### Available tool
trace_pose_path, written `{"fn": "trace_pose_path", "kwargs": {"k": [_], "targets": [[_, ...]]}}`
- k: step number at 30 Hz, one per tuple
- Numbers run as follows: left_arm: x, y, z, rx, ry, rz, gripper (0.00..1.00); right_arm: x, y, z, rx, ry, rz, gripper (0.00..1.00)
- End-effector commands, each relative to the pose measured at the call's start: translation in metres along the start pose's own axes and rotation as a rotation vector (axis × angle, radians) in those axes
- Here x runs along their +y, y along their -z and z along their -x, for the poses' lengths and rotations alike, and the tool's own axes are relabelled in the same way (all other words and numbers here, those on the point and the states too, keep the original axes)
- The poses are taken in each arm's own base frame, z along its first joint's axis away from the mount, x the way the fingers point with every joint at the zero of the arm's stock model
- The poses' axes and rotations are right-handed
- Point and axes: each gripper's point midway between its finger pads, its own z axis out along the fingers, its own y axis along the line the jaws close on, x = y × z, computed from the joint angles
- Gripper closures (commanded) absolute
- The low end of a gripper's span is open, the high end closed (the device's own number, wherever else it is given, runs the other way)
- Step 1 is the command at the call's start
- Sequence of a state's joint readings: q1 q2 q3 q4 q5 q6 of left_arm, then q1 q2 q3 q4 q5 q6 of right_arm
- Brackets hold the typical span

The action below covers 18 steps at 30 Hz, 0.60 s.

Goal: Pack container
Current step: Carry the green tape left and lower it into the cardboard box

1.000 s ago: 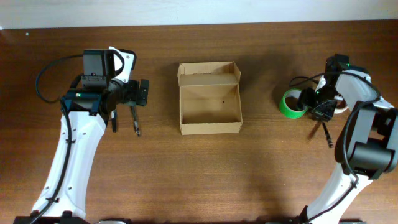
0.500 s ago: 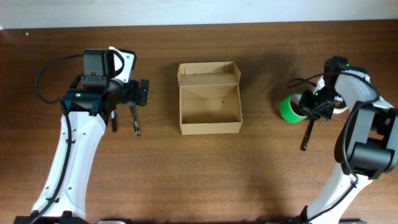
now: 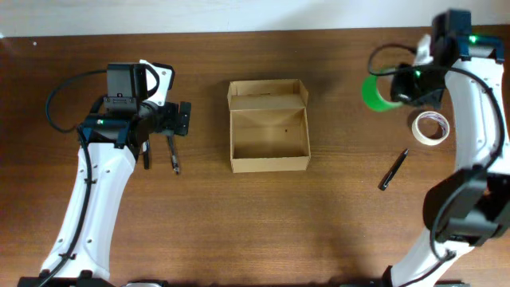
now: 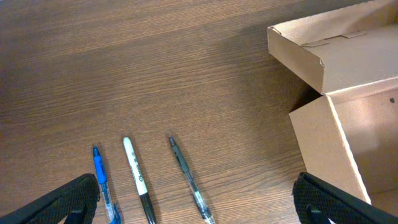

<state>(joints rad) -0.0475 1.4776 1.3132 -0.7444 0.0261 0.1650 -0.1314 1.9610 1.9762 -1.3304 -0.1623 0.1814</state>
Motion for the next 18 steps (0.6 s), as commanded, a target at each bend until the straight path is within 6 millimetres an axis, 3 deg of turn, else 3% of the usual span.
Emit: {"fn": "trace_pose_path", "kwargs": {"k": [1,4,6,8,14,18], "targets": [[0.001,0.001,0.006,-0.014,-0.01,-0.006,0.0,0.063,0.046,-0.008,-0.093,0.212,0.064,0.95],[0.001,0.001,0.006,-0.014,-0.01,-0.006,0.0,0.113,0.062,-0.026,-0.122,0.385,0.103,0.96],[0.001,0.001,0.006,-0.014,-0.01,-0.006,0.01,0.149,0.064,-0.043,-0.122,0.502,0.132,0.96],[0.001,0.001,0.006,-0.014,-0.01,-0.006,0.0,0.173,0.059,-0.058,-0.117,0.584,0.126,0.96],[0.001,0.001,0.006,-0.014,-0.01,-0.006,0.01,0.223,0.017,-0.087,-0.099,0.762,0.018,0.96],[0.001,0.001,0.006,-0.014,-0.01,-0.006,0.0,0.245,-0.018,-0.101,-0.052,0.818,0.014,0.96]]}}
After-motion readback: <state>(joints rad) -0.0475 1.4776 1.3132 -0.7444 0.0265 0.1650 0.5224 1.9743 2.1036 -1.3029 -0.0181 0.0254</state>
